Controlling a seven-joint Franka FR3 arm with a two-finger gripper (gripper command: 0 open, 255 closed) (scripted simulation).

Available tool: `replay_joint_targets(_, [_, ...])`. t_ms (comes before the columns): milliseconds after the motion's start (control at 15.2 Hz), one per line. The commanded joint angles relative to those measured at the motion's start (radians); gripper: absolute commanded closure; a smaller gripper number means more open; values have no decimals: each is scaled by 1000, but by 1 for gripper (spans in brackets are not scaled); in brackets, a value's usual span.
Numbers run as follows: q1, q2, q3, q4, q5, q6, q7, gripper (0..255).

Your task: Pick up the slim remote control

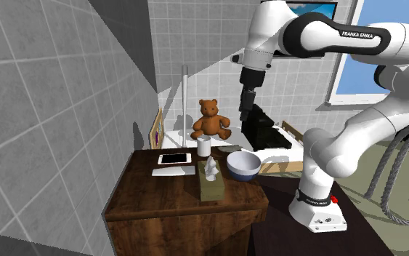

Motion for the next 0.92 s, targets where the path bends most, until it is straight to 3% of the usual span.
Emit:
replay_joint_targets(0, [0, 0, 0, 0, 0, 0, 0, 0])
replay_joint_targets(858, [-14, 404, -80, 6, -49, 335, -162, 0])
